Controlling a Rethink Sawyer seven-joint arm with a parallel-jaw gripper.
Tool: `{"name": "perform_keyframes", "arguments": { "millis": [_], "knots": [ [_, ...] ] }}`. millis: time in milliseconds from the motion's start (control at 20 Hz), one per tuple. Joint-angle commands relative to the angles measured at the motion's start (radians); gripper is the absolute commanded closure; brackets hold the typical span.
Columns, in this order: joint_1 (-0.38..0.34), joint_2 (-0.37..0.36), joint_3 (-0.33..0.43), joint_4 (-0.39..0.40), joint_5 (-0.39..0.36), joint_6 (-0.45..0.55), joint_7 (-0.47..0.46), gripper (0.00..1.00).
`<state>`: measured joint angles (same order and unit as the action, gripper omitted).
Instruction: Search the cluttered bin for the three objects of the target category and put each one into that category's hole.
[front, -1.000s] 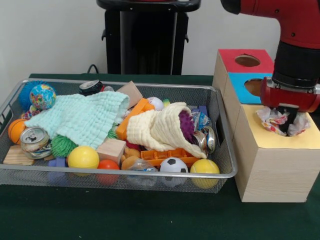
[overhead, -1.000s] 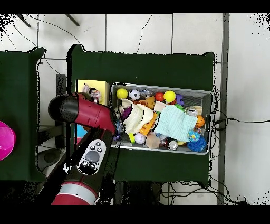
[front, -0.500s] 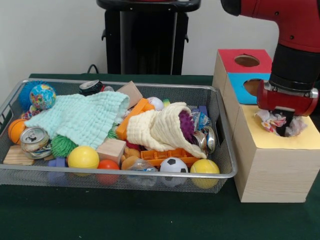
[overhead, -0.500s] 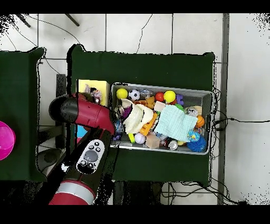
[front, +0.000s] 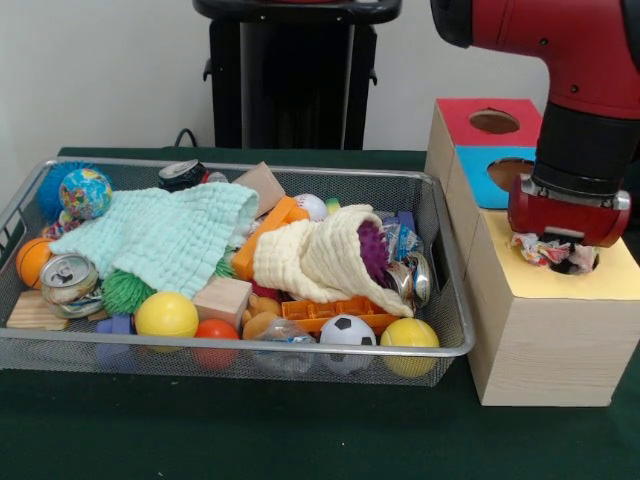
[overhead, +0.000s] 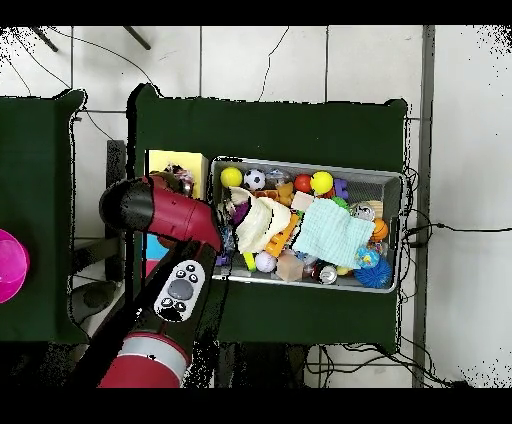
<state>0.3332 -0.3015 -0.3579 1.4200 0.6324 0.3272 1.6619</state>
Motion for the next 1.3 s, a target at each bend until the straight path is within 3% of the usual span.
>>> {"name": "perform_keyframes", "arguments": {
  "millis": [50,200,450,700,1300],
  "knots": [
    [-0.1,0.13,0.226,0.18,-0.049,-0.165,0.185,1.0],
    [-0.15,0.121,0.289,0.214,-0.092,-0.277,0.19,1.0],
    [-0.123,0.149,0.253,0.191,-0.108,-0.327,0.216,1.0],
    [-0.171,0.153,0.303,0.189,-0.137,-0.325,0.192,1.0],
    [-0.137,0.164,0.264,0.174,-0.123,-0.316,0.219,1.0]
  ]
}}
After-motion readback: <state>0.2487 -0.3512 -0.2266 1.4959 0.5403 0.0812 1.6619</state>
